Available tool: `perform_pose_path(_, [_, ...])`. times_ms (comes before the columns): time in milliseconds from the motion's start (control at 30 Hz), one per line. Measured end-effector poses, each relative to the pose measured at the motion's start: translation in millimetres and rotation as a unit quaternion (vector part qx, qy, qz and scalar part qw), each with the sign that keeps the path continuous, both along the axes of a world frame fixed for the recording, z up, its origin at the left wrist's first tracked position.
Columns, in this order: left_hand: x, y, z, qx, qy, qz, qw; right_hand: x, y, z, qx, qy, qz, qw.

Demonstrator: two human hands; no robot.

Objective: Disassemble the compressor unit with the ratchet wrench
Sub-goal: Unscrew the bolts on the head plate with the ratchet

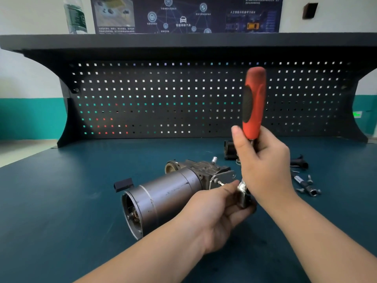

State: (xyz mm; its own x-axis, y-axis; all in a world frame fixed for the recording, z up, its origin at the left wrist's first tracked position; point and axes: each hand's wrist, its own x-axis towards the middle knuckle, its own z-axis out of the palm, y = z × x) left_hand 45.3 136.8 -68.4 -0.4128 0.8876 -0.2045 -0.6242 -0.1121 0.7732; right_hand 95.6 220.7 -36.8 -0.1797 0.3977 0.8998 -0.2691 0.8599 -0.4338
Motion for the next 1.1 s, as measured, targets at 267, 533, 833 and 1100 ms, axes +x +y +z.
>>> perform_pose_path(267, [1,1,3,0.012,-0.015,-0.011,1.000,-11,37,-18,-0.564,-0.070,0.006,0.823])
perform_pose_path(533, [1,-2,2,0.007,-0.017,0.003,1.000,1,1,-1,0.003,0.023,0.026,0.999])
perform_pose_path(833, [1,-1,5,0.009,-0.028,-0.017,0.999,-10,38,-17,-0.528,-0.085,-0.017,0.845])
perform_pose_path(1100, [1,-3,3,0.005,-0.015,0.006,1.000,3,6,4,0.017,-0.020,0.028,0.999])
